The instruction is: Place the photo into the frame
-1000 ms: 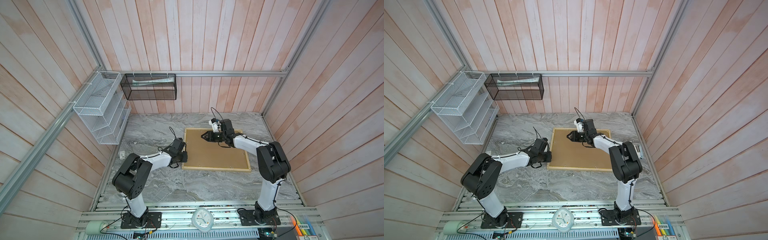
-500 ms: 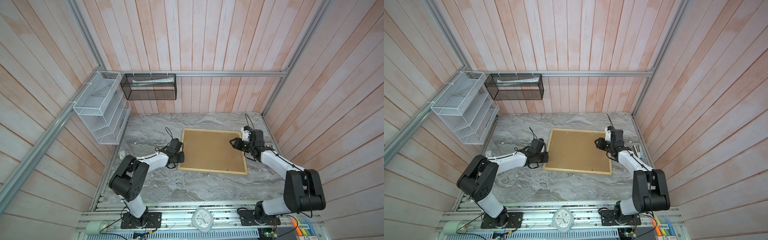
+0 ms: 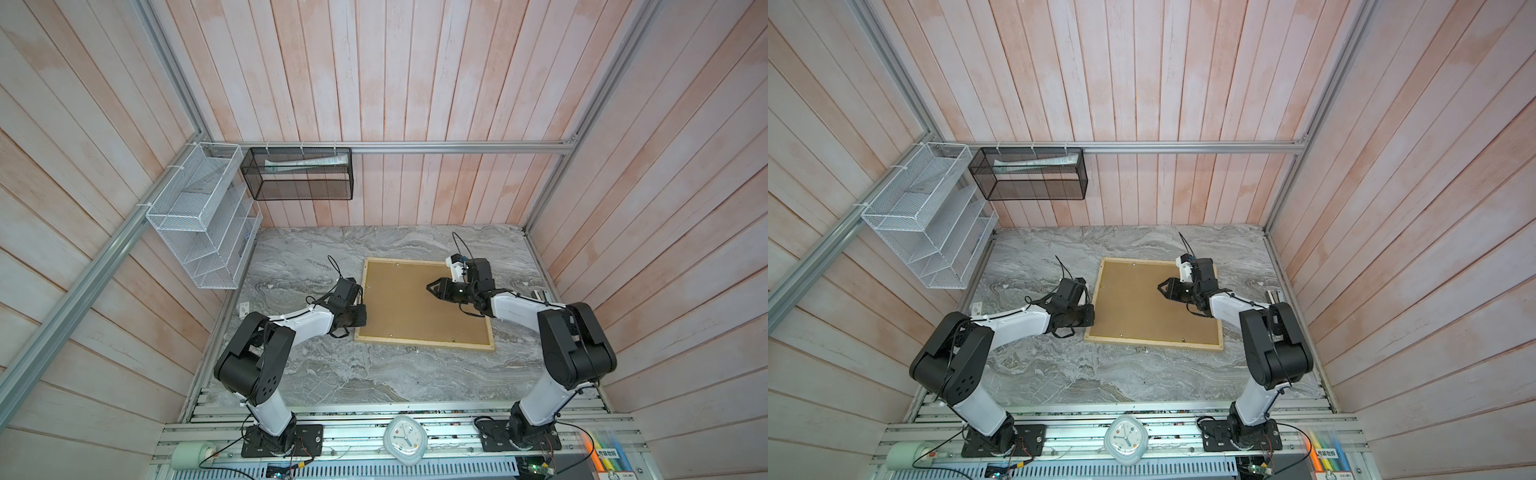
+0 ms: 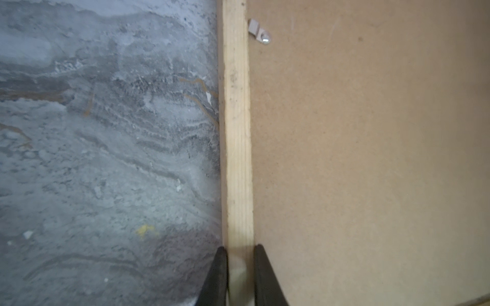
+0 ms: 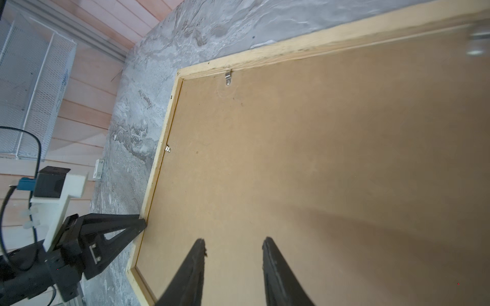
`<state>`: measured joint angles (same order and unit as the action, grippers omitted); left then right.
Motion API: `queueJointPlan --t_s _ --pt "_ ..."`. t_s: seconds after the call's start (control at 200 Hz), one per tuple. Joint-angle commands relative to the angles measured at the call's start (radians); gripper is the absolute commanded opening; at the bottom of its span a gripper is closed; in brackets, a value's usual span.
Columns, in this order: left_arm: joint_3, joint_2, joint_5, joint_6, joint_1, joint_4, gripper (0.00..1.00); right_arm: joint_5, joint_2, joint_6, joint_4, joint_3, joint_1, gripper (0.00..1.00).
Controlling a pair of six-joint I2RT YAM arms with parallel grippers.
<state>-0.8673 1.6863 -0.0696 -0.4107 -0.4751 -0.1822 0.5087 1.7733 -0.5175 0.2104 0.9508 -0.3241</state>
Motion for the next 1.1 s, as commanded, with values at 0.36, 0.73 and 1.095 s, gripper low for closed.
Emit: queueJointPlan --t_s 0.36,0.73,1.095 --pt "0.046 -0.015 -0.103 0.008 -0.005 -0.017 0.08 0.169 0.48 -0.166 0.172 0.419 -0.171 0.33" --pt "0.044 -0.02 -0.106 0.008 -0.007 -0.026 0.08 0.198 0.675 -0.104 -0.037 0.712 -0.245 0.31" --pt "0.039 -0.025 -0.098 0.012 -0.007 -0.035 0.07 0.245 0.681 -0.066 -0.076 0.698 -0.288 0.3"
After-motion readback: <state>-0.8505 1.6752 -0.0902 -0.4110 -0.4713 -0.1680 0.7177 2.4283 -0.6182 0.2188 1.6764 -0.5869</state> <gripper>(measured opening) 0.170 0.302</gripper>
